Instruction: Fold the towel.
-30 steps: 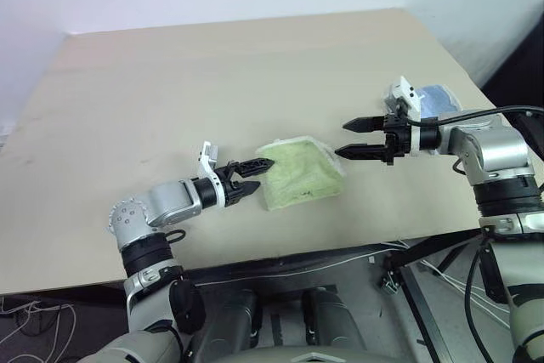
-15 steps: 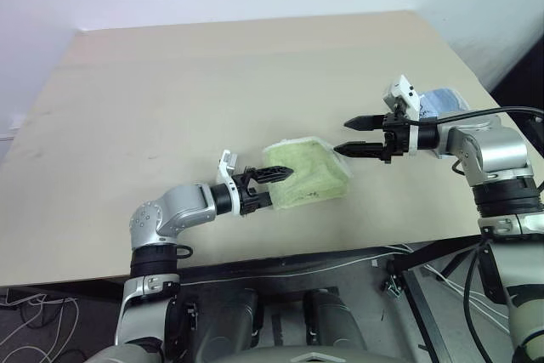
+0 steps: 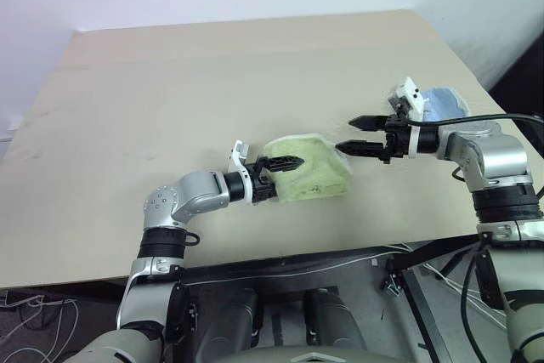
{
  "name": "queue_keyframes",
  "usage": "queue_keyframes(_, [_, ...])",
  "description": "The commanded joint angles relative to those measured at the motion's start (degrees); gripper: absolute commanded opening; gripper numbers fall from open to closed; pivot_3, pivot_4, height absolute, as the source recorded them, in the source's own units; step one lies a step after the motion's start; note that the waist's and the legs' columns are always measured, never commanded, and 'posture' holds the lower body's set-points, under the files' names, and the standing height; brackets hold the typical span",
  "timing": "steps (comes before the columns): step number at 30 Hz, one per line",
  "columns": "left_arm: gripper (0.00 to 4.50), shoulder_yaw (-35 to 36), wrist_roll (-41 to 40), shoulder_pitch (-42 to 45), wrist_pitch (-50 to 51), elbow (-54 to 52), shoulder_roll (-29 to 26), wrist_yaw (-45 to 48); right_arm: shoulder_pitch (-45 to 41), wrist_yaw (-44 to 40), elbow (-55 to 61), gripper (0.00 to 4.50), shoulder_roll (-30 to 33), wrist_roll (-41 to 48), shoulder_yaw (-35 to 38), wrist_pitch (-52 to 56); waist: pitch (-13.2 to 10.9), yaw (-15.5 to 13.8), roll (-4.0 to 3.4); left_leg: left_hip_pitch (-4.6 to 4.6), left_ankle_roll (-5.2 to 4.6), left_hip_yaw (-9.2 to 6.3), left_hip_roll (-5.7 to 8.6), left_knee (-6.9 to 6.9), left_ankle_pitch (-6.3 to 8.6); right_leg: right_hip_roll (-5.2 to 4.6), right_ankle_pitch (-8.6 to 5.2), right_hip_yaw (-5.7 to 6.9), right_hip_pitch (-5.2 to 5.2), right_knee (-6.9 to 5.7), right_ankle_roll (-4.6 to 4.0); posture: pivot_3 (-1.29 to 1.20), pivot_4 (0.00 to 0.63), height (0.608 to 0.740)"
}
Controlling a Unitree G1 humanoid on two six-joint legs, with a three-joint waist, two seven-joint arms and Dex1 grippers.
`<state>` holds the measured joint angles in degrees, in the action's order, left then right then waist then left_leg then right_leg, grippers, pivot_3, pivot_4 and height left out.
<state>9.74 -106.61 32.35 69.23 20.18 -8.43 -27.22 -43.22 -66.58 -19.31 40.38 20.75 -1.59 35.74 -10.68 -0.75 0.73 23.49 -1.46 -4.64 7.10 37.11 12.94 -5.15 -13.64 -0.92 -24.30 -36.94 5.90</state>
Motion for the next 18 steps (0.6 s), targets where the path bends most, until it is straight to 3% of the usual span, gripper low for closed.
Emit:
queue_keyframes(1, [3.66, -0.6, 0.4, 1.3, -1.0, 0.0, 1.0, 0.9, -0.2, 0.8, 2.1, 4.5, -0.1, 1.1, 2.1, -0.5, 0.0, 0.0, 0.0, 0.0, 0.0, 0.0, 0.0, 0.0, 0.0, 0.0, 0.0, 0.0, 0.0, 0.01, 0.0, 0.0, 0.15, 0.74])
queue_keyframes(12, [0.08, -0.6, 0.1, 1.2, -0.6, -0.1, -0.1, 1.7, 0.5, 2.4, 2.1, 4.5, 0.0, 1.5, 2.9, -0.8, 0.0, 0.1, 0.0, 0.01, 0.0, 0.0, 0.0, -0.03, 0.0, -0.01, 0.0, 0.0, 0.0, 0.04, 0.0, 0.0, 0.15, 0.74])
queue_keyframes(16, [0.04, -1.3, 1.2, 1.6, 1.8, -0.7, -2.3, 4.0, 0.9, 2.7, 2.3, 4.5, 0.1, 1.6, 3.3, -0.8, 0.0, 0.1, 0.0, 0.01, 0.0, 0.0, 0.0, -0.04, 0.0, 0.0, 0.0, 0.0, -0.01, 0.04, 0.0, 0.0, 0.15, 0.74])
queue_keyframes(18, [0.04, -2.4, 3.7, 2.1, 5.3, -3.3, -6.0, 8.8, 0.9, 3.0, 2.1, 4.5, 0.1, 1.7, 3.4, -0.9, 0.0, 0.1, 0.01, 0.01, 0.0, 0.0, 0.0, -0.04, 0.0, 0.0, 0.0, 0.0, -0.02, 0.04, 0.0, 0.0, 0.15, 0.74])
